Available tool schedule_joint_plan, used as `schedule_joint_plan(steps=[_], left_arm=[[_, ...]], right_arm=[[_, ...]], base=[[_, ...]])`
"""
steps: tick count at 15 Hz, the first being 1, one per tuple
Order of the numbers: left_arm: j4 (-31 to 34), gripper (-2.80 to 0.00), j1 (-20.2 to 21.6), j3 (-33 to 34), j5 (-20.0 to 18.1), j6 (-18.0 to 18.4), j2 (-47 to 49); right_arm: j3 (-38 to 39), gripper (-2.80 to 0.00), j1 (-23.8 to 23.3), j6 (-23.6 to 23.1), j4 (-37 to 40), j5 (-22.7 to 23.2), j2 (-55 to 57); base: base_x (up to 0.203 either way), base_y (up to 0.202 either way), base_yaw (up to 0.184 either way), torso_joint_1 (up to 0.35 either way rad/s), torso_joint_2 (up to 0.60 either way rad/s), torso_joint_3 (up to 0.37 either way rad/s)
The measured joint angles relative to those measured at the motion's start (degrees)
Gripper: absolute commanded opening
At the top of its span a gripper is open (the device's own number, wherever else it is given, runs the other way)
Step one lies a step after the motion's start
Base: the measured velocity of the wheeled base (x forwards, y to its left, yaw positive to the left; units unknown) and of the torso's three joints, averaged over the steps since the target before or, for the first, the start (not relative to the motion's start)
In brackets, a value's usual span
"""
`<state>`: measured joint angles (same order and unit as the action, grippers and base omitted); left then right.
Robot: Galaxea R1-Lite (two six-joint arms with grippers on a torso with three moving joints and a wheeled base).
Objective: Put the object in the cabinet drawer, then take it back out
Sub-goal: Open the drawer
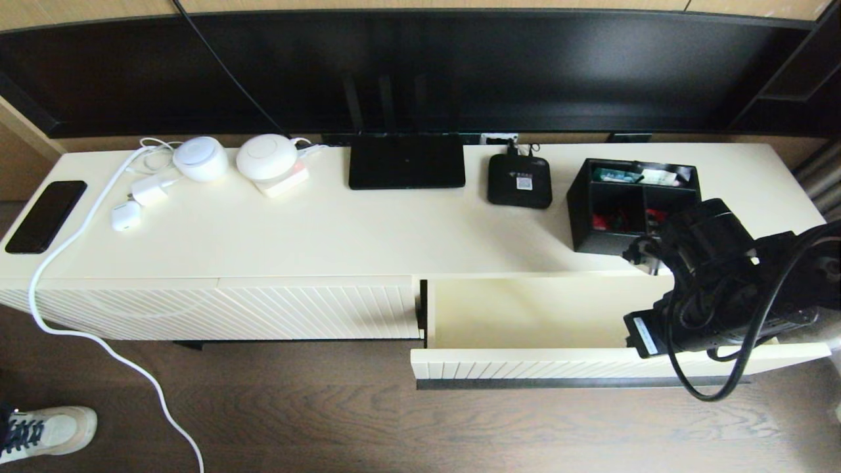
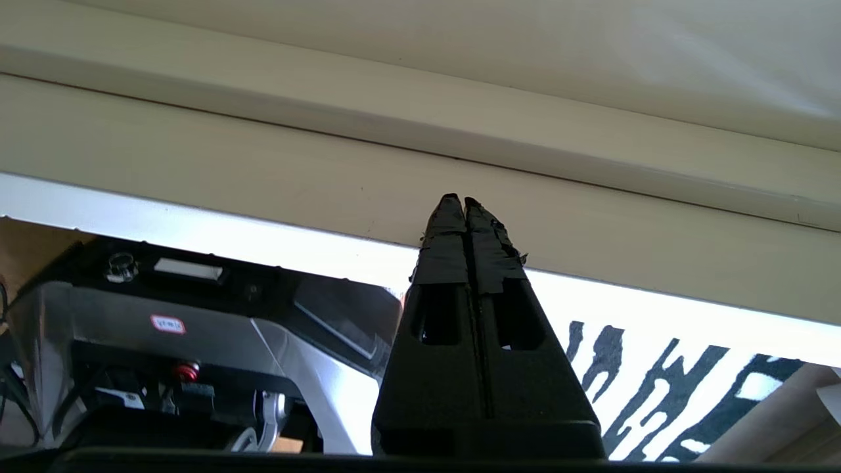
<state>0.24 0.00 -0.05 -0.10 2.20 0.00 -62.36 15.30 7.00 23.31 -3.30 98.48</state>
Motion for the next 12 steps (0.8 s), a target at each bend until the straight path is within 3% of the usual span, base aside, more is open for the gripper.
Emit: schedule_joint_plan(steps=[12], left_arm=[[0.0, -2.8, 0.0, 0.02, 0.01, 0.0, 0.0]], right_arm=[[14.53, -2.8, 2.73, -1.33, -6.19, -1.65, -5.71]], base=[[0.0, 0.0, 0.0, 0.0, 0.0, 0.0]])
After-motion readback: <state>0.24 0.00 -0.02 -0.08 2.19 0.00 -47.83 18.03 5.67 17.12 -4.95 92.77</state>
